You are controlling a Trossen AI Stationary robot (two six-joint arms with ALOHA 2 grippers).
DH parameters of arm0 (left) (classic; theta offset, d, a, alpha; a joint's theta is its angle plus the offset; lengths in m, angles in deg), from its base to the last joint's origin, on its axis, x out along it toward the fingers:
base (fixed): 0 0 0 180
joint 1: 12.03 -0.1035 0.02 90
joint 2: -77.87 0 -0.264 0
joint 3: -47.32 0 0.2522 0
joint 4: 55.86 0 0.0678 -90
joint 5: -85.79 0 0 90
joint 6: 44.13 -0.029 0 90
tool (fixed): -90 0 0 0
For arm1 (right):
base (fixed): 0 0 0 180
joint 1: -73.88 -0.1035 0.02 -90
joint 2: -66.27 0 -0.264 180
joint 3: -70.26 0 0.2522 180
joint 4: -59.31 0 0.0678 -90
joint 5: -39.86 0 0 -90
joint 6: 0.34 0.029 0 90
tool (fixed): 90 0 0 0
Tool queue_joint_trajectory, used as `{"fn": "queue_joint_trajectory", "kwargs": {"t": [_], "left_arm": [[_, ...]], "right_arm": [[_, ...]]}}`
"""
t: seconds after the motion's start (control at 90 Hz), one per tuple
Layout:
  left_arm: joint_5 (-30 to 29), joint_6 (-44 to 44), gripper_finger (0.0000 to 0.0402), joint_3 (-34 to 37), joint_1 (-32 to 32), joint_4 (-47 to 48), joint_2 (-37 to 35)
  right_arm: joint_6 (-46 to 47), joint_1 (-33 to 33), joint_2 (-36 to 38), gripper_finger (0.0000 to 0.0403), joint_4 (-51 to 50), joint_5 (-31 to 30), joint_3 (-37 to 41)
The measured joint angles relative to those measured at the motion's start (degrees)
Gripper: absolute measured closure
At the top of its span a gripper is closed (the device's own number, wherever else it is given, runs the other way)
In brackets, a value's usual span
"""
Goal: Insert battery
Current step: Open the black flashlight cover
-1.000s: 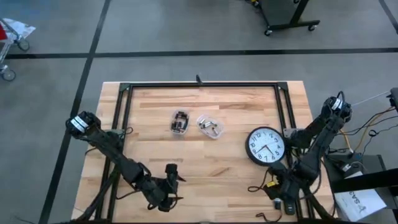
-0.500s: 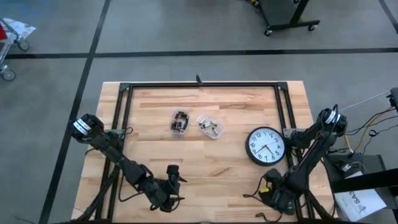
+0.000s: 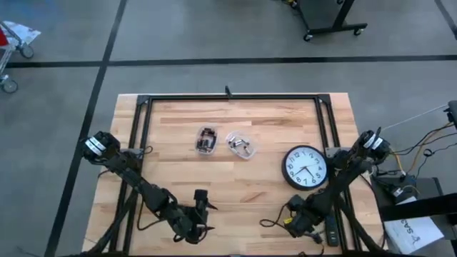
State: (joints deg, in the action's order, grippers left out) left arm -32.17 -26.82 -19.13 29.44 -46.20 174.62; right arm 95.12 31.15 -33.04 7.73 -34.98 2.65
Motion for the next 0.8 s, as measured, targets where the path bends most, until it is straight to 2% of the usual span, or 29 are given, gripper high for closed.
{"fn": "queue_joint_trajectory", "kwargs": {"t": [0.089, 0.3, 0.611, 0.8], "left_arm": [[-0.1, -0.3, 0.0092, 0.0, -0.2, -0.4, 0.1], [-0.1, -0.9, 0.0092, 0.0, -0.7, -0.3, 0.2], [-0.2, -4.0, 0.0092, 0.0, -2.4, -1.0, 0.4], [-0.2, -6.8, 0.0092, 0.0, -4.7, -1.0, 0.4]], "right_arm": [[-5.6, 2.3, 0.0, 0.0275, 0.3, 0.0, -0.4], [-16.7, 7.6, 0.1, 0.0275, 0.8, -4.8, -2.6], [-36.0, 16.3, 0.0, 0.0263, 2.2, -16.7, -9.3], [-49.3, 20.9, 0.0, 0.0268, 8.8, -22.3, -10.9]]}}
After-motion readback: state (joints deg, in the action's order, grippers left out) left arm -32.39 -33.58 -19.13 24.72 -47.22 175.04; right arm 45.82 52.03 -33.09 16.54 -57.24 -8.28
